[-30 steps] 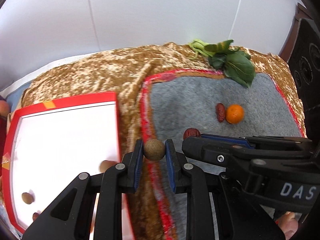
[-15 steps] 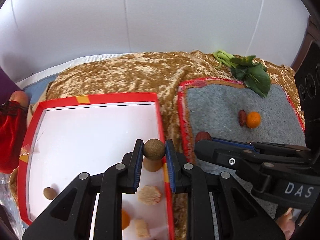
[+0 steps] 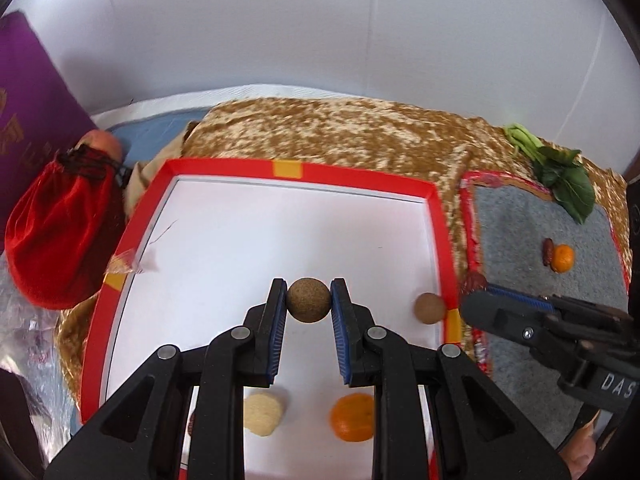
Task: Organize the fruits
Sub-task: 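Open both tools to drop the longan and red date into the tray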
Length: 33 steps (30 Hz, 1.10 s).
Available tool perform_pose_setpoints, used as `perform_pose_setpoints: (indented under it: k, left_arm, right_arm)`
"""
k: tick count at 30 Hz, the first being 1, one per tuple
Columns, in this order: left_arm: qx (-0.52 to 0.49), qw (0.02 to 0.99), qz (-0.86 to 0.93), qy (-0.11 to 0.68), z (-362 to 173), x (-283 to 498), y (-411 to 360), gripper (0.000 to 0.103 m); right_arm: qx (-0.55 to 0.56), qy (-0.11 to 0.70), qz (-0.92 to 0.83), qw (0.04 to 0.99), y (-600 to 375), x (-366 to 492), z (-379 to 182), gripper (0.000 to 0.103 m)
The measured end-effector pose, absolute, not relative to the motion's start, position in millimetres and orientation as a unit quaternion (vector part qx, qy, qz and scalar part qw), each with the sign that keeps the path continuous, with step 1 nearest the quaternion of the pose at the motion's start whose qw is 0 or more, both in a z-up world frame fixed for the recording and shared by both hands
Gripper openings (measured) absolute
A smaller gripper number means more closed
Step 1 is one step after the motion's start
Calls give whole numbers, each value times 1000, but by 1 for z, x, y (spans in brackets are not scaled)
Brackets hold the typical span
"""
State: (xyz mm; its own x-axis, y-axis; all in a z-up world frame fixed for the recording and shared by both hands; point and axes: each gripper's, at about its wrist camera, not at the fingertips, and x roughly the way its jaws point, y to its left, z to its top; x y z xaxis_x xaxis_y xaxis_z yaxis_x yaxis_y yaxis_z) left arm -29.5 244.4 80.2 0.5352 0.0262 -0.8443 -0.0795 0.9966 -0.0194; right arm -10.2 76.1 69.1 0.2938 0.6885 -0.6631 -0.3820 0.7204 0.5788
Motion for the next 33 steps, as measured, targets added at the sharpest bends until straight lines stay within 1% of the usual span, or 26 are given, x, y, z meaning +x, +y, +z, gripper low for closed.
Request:
perform_pose_setpoints:
  k: [4,9,17,18,24,29,32,33]
  left_arm:
    - [-57,865,56,495,70,-27,267,19]
    - [-66,853,81,511,62,-23,282,19]
    - [-58,838,106,532,50,-21,294,20]
    - [-59,838,106,532,49,-22,294,20]
    - [-46,837,127,530,49,-22,295,21]
    - [-31,836,139,530,48,-20,294,29]
    - [-27,834,150,530,48,-20,295,40]
    - [-26,834,154,529,48,-21,296,44]
  right_arm:
    - [139,497,350,782,100,-10,57,19]
    - [108,503,366,775,125,-20,47,19]
    - [79,500,364,782,129,-27,44,20]
    - [73,500,360,784,130,-28,44,22]
    - [40,496,352,793,135,-32,43,22]
    - [33,493,355,794,137,-34,45,23]
    - [35,492,355,794,136,-34,48,25]
    - [36,492,354,795,135,-34,49,28]
